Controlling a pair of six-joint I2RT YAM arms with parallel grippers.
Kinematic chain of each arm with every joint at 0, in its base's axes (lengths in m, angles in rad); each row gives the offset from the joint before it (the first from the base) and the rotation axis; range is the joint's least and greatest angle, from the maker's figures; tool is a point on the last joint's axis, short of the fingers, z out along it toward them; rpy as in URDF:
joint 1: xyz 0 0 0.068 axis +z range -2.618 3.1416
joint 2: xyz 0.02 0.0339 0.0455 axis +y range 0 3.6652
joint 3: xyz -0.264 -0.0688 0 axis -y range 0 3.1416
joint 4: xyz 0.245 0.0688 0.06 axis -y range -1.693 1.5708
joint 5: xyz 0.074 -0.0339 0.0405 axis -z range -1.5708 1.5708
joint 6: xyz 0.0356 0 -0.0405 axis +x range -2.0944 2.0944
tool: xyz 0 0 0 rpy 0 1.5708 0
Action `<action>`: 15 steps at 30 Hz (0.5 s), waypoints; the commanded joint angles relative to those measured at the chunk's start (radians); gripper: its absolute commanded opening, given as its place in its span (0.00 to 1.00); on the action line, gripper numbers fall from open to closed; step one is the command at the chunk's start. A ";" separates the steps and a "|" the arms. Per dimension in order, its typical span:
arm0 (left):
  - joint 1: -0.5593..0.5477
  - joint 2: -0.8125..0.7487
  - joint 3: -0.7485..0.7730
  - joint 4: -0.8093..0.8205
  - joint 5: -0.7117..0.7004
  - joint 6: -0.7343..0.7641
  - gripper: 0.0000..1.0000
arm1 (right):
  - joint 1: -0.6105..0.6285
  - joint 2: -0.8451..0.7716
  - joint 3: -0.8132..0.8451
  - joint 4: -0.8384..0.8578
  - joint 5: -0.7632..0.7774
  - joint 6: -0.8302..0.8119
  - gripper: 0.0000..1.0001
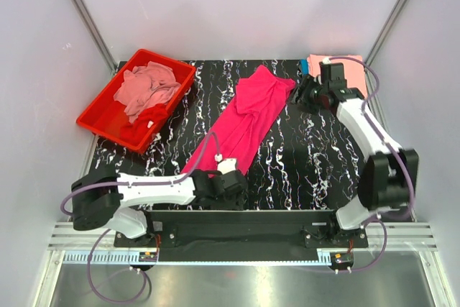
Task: Fold and stack the t-shirts
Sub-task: Fold the tshirt
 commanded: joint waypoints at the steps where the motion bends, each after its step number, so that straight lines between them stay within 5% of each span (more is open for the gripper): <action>1: -0.002 -0.068 0.053 -0.058 -0.089 0.011 0.62 | -0.026 0.173 0.101 0.188 -0.082 -0.041 0.59; 6: 0.000 -0.077 0.117 -0.078 -0.165 0.144 0.63 | -0.089 0.419 0.254 0.223 -0.071 0.003 0.46; 15: -0.008 0.020 0.177 -0.114 -0.224 0.391 0.57 | -0.131 0.671 0.460 0.307 -0.092 0.038 0.43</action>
